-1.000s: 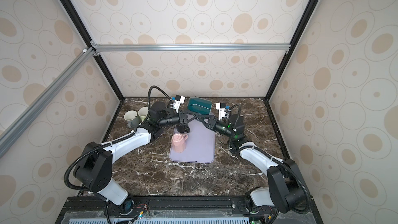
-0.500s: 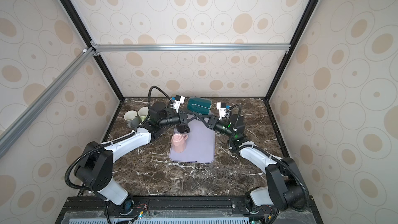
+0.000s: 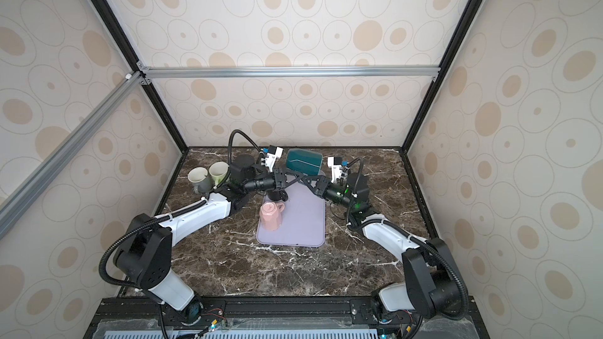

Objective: Turn the mug right side up
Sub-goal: 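Rotate the teal mug upright between grippers, then open the left gripper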

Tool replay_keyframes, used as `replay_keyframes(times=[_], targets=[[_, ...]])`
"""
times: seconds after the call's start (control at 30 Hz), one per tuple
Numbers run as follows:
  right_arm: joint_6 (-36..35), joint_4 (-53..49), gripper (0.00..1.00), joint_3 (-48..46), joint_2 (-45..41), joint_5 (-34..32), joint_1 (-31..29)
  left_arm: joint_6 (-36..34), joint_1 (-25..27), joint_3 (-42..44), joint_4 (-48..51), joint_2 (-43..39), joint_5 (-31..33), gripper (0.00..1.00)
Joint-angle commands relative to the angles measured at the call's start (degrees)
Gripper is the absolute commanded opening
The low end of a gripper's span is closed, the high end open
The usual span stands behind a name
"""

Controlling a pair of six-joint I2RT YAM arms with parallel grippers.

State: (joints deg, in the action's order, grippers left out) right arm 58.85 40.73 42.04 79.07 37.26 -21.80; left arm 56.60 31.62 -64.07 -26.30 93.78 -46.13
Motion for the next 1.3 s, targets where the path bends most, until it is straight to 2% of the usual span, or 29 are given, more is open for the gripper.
replay_keyframes(times=[0.0,0.97,1.27], targets=[[-1.0,4.9,0.22,2.1,-1.3,2.8,-1.7,-2.4,1.6,-3.2,-1.5,1.1,-1.7,0.00],[-0.4,17.2,0.28,-1.6,-4.9,4.9,-1.7,-2.2,1.5,-4.4,-0.4,4.6,-4.0,0.00],[-1.0,17.7,0.18,-2.3,-5.6,4.8,-1.7,-2.1,1.1,-4.2,-0.4,4.9,-3.7,0.00]])
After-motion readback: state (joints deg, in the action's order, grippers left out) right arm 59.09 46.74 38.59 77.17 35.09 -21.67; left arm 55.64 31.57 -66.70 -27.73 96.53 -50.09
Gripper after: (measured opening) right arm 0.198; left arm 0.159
